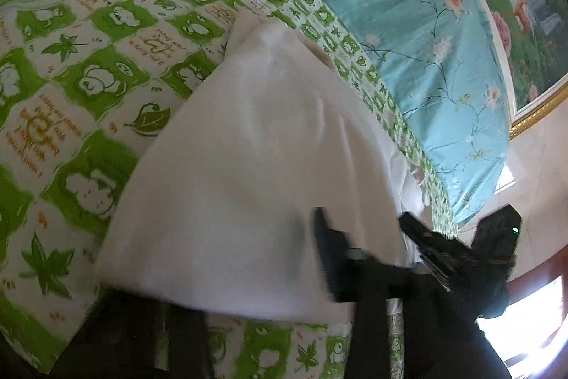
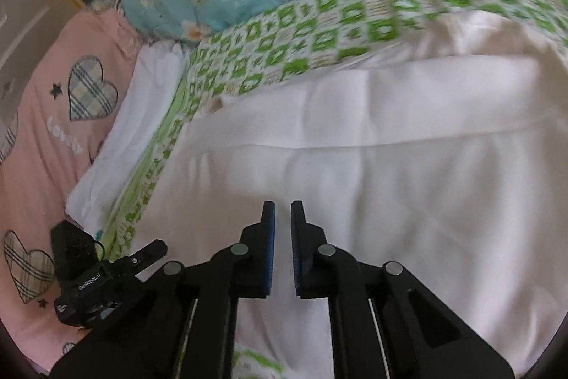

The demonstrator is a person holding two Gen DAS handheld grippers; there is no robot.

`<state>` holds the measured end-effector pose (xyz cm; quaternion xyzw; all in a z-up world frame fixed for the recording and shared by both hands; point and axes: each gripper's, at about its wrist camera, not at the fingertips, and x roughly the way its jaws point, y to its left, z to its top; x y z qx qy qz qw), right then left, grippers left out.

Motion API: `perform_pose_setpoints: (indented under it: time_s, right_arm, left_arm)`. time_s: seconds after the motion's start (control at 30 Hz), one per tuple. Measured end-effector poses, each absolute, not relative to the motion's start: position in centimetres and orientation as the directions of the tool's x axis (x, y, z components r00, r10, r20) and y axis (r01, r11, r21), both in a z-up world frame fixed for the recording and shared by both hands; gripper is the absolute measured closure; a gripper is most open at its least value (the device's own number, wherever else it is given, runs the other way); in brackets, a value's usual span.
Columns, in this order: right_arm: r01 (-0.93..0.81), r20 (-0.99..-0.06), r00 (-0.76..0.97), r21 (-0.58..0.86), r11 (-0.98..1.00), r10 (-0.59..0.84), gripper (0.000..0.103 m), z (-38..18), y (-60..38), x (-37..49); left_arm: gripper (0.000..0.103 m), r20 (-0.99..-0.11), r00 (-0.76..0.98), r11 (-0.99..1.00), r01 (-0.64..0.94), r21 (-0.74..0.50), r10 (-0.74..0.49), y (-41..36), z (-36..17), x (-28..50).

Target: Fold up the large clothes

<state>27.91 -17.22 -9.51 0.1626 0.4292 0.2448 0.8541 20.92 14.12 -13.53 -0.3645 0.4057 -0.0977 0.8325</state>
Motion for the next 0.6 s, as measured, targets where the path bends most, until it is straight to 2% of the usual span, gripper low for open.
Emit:
perform_pose_setpoints:
  time_s: [0.03, 0.1, 0.2, 0.33, 0.47, 0.6]
  right_arm:
    - [-0.279, -0.688, 0.498, 0.449, 0.849, 0.528, 0.097, -10.2, -16.3, 28.4]
    - [-0.274, -0.733, 0.451, 0.430, 0.861, 0.509, 0.103, -12.2, -15.3, 29.3]
    - [-0.270, -0.710, 0.460, 0.460, 0.845, 0.534, 0.103, -12.8, -15.7, 29.4]
    - [-0.274, -0.718, 0.452, 0.453, 0.848, 0.529, 0.103, -12.8, -15.6, 29.4]
    - [-0.253, -0.692, 0.404, 0.544, 0.800, 0.598, 0.103, -13.3, -16.6, 30.0]
    - [-0.196, -0.603, 0.344, 0.704, 0.683, 0.720, 0.103, -13.4, -19.8, 30.2]
  left_arm:
    - [0.094, -0.599, 0.651, 0.710, -0.128, -0.692, -0.466, 14.2, -13.6, 21.2]
    - [0.096, -0.593, 0.659, 0.716, -0.115, -0.688, -0.463, 14.3, -13.3, 21.2]
    - [0.096, -0.575, 0.677, 0.746, -0.057, -0.663, -0.460, 13.5, -11.4, 21.0]
    - [0.097, -0.509, 0.700, 0.765, 0.082, -0.639, -0.501, 10.6, -7.0, 21.1]
    - [0.097, -0.479, 0.675, 0.775, 0.223, -0.592, -0.561, 5.8, -3.7, 22.1]
    - [0.097, -0.496, 0.635, 0.793, 0.350, -0.498, -0.592, -0.2, -2.3, 23.1]
